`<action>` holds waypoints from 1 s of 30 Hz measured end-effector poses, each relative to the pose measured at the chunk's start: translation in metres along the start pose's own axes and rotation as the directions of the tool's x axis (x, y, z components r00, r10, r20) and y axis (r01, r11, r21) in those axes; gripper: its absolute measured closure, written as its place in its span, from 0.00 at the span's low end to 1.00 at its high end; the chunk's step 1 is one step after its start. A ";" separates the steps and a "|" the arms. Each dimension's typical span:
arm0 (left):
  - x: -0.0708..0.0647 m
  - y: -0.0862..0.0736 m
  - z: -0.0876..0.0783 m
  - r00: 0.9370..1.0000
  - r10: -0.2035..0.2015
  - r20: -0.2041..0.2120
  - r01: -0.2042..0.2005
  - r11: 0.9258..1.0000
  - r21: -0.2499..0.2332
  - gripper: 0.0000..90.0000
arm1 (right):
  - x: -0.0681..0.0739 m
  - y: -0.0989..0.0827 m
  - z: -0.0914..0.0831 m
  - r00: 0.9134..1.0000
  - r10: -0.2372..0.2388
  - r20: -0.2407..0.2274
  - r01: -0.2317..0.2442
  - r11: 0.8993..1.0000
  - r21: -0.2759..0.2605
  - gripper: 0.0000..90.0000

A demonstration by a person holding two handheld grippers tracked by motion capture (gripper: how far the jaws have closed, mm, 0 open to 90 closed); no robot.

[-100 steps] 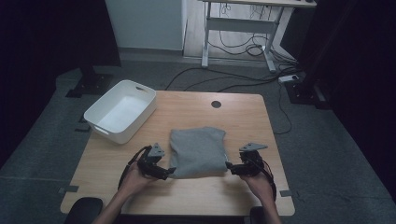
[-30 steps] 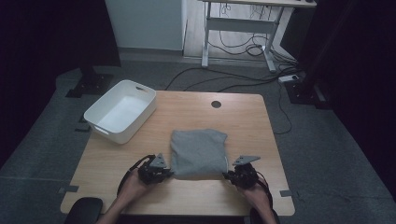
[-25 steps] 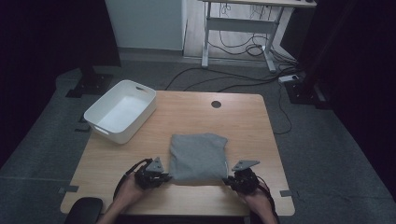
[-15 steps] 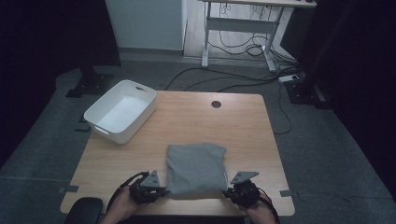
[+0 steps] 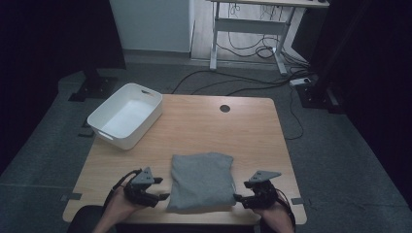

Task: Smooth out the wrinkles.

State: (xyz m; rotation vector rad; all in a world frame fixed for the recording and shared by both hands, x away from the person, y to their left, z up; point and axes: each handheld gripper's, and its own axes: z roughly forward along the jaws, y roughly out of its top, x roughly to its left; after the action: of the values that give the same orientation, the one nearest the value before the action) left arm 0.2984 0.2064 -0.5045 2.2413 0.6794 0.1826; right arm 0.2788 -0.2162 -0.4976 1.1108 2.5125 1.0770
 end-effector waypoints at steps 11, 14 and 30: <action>0.057 0.022 0.000 0.982 -0.145 -0.118 0.141 0.989 -0.039 0.09 | -0.046 0.014 0.023 0.977 0.109 0.183 -0.104 0.994 -0.038 0.15; 0.067 0.028 0.000 0.979 -0.153 -0.134 0.149 0.988 -0.045 0.05 | -0.052 0.014 0.032 0.969 0.130 0.211 -0.125 0.991 -0.041 0.12; 0.111 0.059 -0.023 0.956 -0.163 -0.245 0.148 0.986 -0.080 0.18 | -0.072 -0.010 0.055 0.936 0.200 0.288 -0.194 0.980 -0.049 0.00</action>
State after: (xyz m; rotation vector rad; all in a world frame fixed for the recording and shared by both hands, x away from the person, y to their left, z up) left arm 0.4091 0.2461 -0.4555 2.1141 0.9692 0.4084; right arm 0.3471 -0.2417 -0.5520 1.4260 2.1931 0.9022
